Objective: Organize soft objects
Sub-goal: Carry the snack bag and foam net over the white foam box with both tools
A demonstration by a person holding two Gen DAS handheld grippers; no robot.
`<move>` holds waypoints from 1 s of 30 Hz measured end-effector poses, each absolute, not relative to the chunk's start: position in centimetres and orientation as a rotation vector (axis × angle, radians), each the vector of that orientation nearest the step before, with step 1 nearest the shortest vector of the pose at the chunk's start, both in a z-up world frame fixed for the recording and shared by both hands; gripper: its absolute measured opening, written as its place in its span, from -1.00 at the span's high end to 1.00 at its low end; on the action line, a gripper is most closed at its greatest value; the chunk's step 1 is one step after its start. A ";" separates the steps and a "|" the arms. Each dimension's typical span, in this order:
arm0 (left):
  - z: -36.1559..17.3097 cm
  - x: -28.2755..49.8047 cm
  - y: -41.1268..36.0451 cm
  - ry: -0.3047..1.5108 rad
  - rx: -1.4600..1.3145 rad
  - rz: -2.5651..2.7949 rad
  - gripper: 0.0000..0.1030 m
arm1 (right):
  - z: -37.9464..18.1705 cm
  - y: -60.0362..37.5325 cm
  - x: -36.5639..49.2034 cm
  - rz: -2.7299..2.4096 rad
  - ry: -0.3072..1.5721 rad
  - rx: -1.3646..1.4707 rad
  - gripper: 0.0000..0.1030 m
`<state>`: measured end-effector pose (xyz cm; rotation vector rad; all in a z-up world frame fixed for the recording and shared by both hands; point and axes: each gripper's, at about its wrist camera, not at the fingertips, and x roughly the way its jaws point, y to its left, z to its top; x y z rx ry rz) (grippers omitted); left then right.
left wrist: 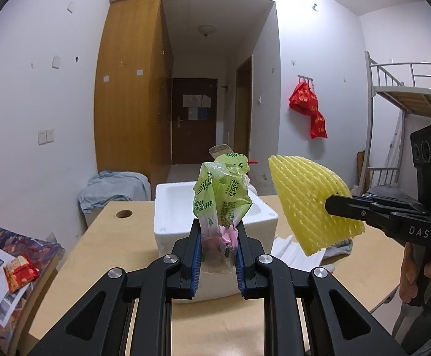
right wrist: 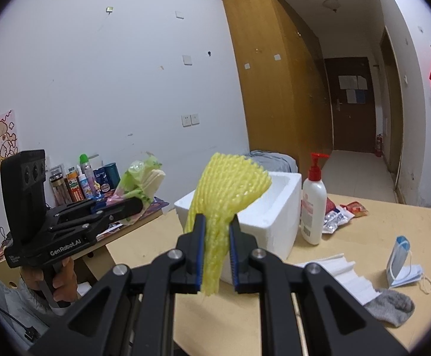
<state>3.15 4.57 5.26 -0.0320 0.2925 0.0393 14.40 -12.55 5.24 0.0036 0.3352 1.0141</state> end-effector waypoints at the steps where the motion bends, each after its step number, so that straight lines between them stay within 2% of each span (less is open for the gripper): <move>1: 5.3 3.4 4.7 0.292 -0.032 0.040 0.60 | 5.4 -12.3 14.7 1.011 0.339 0.001 0.66; 30: 7.0 12.9 9.1 0.369 -0.054 0.018 0.60 | 7.3 -6.8 21.7 1.012 0.386 -0.015 0.66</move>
